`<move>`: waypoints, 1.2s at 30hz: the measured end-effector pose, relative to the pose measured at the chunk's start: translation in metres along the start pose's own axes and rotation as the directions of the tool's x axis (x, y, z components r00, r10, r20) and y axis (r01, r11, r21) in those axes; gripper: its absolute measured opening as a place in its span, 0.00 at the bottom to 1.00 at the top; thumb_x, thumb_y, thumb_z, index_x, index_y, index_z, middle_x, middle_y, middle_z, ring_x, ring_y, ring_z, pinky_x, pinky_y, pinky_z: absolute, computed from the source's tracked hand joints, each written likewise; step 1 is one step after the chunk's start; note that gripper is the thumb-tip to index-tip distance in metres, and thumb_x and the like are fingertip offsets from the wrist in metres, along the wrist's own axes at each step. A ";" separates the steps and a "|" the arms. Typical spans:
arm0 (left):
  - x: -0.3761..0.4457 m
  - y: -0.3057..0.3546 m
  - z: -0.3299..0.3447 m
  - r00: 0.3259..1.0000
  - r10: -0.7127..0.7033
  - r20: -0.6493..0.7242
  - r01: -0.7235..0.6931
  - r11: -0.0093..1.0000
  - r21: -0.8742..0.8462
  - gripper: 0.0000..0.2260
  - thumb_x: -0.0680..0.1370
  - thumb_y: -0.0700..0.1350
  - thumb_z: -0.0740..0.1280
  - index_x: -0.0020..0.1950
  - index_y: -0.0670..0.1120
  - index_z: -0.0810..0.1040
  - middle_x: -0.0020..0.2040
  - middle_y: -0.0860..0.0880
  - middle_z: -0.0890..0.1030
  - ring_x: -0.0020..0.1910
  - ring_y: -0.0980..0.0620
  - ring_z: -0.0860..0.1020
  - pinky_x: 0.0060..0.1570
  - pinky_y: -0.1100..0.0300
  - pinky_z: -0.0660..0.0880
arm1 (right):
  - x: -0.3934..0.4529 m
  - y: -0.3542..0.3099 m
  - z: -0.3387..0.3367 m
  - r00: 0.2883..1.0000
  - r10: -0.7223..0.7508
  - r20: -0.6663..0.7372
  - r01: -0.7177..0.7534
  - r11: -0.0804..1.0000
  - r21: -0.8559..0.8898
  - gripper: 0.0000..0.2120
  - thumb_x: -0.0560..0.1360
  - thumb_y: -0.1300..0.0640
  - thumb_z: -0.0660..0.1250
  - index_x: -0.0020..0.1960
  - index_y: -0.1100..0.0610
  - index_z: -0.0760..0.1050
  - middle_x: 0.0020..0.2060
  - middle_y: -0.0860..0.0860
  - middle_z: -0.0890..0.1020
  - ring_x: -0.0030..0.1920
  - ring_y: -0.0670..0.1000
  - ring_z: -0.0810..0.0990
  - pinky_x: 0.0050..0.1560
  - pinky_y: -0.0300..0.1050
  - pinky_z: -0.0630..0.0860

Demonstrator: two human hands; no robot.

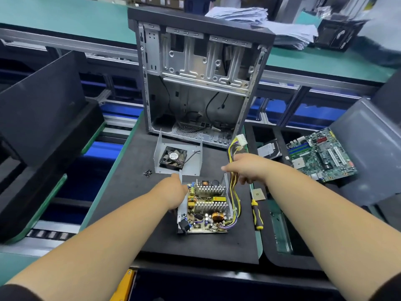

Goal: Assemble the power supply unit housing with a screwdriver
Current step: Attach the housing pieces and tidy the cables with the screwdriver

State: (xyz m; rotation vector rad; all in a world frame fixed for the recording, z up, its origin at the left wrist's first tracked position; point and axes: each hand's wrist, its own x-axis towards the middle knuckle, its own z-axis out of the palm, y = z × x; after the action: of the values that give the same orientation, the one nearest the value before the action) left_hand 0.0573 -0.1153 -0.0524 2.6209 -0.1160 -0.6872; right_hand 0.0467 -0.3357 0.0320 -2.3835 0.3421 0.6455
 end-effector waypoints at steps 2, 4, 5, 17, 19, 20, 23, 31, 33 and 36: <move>0.002 0.006 0.003 1.000 -0.010 -0.017 0.009 0.998 -0.061 0.16 0.82 0.48 0.57 0.66 0.39 0.66 0.52 0.41 0.77 0.49 0.42 0.76 0.39 0.56 0.69 | -0.003 0.006 0.000 1.000 -0.002 0.015 0.002 1.000 0.022 0.12 0.78 0.51 0.68 0.45 0.56 0.68 0.37 0.53 0.74 0.29 0.50 0.73 0.28 0.41 0.65; 0.004 0.011 0.008 1.000 -0.010 0.003 0.010 0.986 -0.168 0.18 0.81 0.48 0.58 0.68 0.40 0.65 0.58 0.39 0.77 0.53 0.40 0.77 0.43 0.56 0.73 | -0.005 0.012 0.000 1.000 -0.005 0.014 0.004 0.997 0.081 0.12 0.77 0.55 0.68 0.42 0.56 0.66 0.36 0.54 0.72 0.32 0.54 0.71 0.29 0.41 0.63; 0.005 0.013 0.011 1.000 -0.016 0.018 0.020 0.973 -0.230 0.19 0.81 0.49 0.58 0.69 0.40 0.64 0.60 0.39 0.76 0.52 0.40 0.77 0.42 0.55 0.76 | -0.007 0.014 0.001 1.000 0.003 0.013 -0.005 0.993 0.122 0.12 0.77 0.58 0.67 0.41 0.56 0.65 0.35 0.54 0.70 0.35 0.55 0.69 0.29 0.42 0.62; 0.004 0.014 0.011 0.992 0.019 0.127 0.009 0.976 -0.217 0.29 0.80 0.53 0.60 0.78 0.46 0.54 0.63 0.42 0.77 0.52 0.43 0.78 0.48 0.57 0.76 | 0.013 -0.023 0.032 0.982 0.128 0.137 -0.179 0.852 0.493 0.06 0.83 0.60 0.61 0.48 0.59 0.68 0.39 0.54 0.75 0.24 0.47 0.79 0.19 0.34 0.65; 0.003 0.011 0.009 0.987 0.029 0.160 0.006 0.977 -0.215 0.33 0.79 0.53 0.61 0.80 0.53 0.48 0.66 0.43 0.75 0.55 0.44 0.76 0.49 0.59 0.72 | 0.030 -0.025 0.031 0.975 0.198 0.100 -0.217 0.749 0.627 0.06 0.82 0.59 0.62 0.48 0.59 0.68 0.41 0.54 0.75 0.24 0.48 0.80 0.18 0.34 0.68; 0.002 0.009 0.007 0.985 0.033 0.171 0.004 0.976 -0.216 0.34 0.78 0.53 0.61 0.80 0.55 0.47 0.64 0.44 0.76 0.54 0.45 0.76 0.49 0.58 0.71 | 0.039 -0.023 0.029 0.969 0.237 0.074 -0.220 0.676 0.703 0.06 0.82 0.59 0.63 0.47 0.60 0.68 0.42 0.54 0.74 0.26 0.50 0.81 0.18 0.35 0.70; 0.002 0.008 0.003 0.979 0.024 0.203 0.014 0.983 -0.182 0.36 0.78 0.54 0.61 0.80 0.55 0.44 0.53 0.46 0.77 0.42 0.49 0.75 0.41 0.60 0.70 | 0.061 -0.010 0.019 0.942 0.334 0.014 -0.190 0.501 0.844 0.08 0.81 0.60 0.64 0.46 0.62 0.69 0.43 0.56 0.72 0.42 0.55 0.81 0.18 0.37 0.73; 0.010 0.006 0.002 0.982 0.040 0.184 -0.004 0.981 -0.196 0.36 0.77 0.55 0.62 0.80 0.57 0.45 0.38 0.51 0.75 0.26 0.54 0.70 0.21 0.66 0.65 | 0.087 0.004 0.006 0.960 0.241 -0.140 -0.043 0.622 0.782 0.08 0.76 0.67 0.69 0.51 0.61 0.71 0.47 0.56 0.75 0.38 0.52 0.84 0.41 0.42 0.82; 0.011 0.006 0.002 0.985 0.048 0.165 -0.004 0.966 -0.259 0.36 0.77 0.55 0.63 0.80 0.58 0.47 0.40 0.52 0.75 0.24 0.55 0.70 0.19 0.69 0.64 | 0.092 0.006 -0.001 0.959 0.146 -0.243 0.034 0.792 0.610 0.08 0.75 0.71 0.68 0.46 0.59 0.74 0.44 0.56 0.76 0.36 0.50 0.79 0.51 0.45 0.78; 0.013 0.004 0.003 0.988 0.057 0.145 -0.013 0.957 -0.290 0.36 0.76 0.57 0.65 0.80 0.59 0.49 0.41 0.53 0.75 0.24 0.57 0.70 0.19 0.70 0.64 | 0.094 0.009 -0.012 0.933 0.048 -0.356 0.019 0.983 0.182 0.10 0.76 0.59 0.72 0.54 0.63 0.80 0.42 0.52 0.80 0.38 0.50 0.79 0.47 0.44 0.78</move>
State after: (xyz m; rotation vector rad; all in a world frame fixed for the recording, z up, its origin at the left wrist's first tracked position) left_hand 0.0672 -0.1230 -0.0588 2.2816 -0.0991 -0.8249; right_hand 0.1266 -0.3573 -0.0143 -2.3147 0.5508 0.1682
